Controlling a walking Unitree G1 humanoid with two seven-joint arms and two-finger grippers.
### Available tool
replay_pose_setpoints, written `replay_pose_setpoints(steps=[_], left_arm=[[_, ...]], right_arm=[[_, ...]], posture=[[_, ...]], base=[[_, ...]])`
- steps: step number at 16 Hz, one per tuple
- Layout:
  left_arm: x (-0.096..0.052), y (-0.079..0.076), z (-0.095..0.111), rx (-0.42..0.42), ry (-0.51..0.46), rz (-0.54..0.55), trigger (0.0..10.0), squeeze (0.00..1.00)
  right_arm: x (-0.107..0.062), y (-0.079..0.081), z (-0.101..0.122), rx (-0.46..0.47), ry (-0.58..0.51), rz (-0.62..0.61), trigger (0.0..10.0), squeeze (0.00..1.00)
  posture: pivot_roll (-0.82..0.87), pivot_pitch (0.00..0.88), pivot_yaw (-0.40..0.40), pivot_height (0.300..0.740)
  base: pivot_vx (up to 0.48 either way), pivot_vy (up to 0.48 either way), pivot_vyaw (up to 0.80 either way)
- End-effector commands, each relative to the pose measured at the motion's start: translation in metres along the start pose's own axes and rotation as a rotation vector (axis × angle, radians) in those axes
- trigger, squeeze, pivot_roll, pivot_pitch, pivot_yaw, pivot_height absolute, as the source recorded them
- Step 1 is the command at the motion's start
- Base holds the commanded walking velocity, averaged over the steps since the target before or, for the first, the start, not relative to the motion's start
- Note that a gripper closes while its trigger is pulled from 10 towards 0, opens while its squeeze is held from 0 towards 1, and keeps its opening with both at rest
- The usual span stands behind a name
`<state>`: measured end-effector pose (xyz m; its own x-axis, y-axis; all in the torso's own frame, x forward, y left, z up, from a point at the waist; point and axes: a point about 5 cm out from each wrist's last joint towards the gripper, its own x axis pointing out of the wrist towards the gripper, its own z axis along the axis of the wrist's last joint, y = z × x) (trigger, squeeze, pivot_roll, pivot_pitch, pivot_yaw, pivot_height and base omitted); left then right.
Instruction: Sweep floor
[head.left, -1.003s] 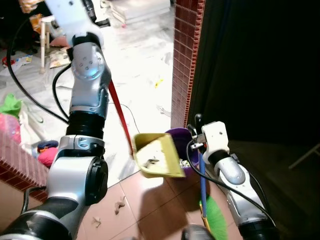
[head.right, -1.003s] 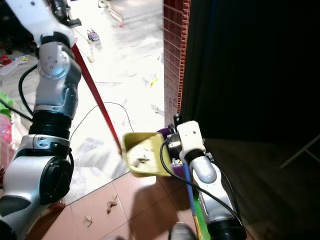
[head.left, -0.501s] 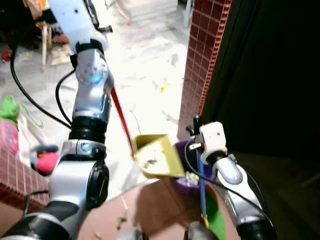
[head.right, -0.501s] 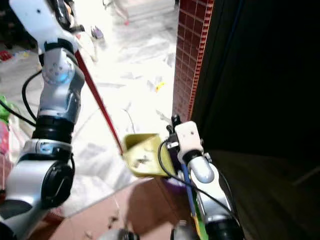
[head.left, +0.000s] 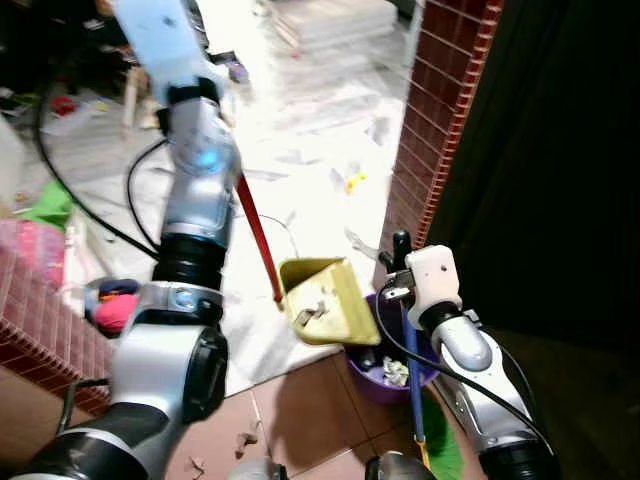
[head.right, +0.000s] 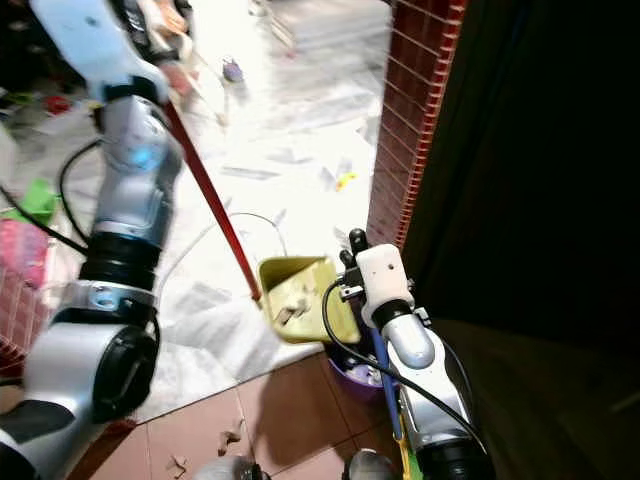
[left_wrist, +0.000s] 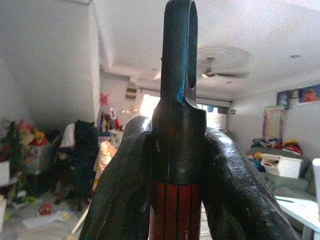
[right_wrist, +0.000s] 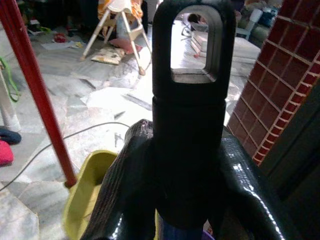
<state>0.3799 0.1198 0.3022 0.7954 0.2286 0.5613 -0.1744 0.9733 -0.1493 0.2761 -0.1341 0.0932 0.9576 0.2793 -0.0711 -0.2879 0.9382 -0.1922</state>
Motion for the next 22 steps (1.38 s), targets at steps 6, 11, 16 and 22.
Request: replay_pose_setpoints(steps=[6,11,16,22], left_arm=[[-0.007,-0.045,0.027,-0.093,-0.139,-0.164,10.0,0.00],[-0.012,-0.072,0.036,-0.139,-0.167,-0.263,10.0,0.00],[-0.051,-0.120,0.040,-0.283,-0.172,-0.520,10.0,0.00],[-0.102,-0.157,0.065,-0.478,-0.227,-0.806,10.0,0.00]], right_arm=[[-0.023,-0.034,-0.026,-0.113,0.158,-0.157,10.0,0.00],[-0.044,-0.041,-0.039,-0.099,0.234,-0.209,10.0,0.00],[-0.056,-0.044,-0.039,-0.085,0.238,-0.282,10.0,0.00],[-0.052,-0.041,-0.038,-0.075,0.222,-0.311,10.0,0.00]], posture=[[-0.14,0.000,0.110,0.740],[-0.18,0.000,0.160,0.740],[-0.22,0.000,0.225,0.740],[-0.21,0.000,0.251,0.740]], base=[[0.000,0.000,0.00],[0.000,0.000,0.00],[0.000,0.000,0.00],[0.000,0.000,0.00]])
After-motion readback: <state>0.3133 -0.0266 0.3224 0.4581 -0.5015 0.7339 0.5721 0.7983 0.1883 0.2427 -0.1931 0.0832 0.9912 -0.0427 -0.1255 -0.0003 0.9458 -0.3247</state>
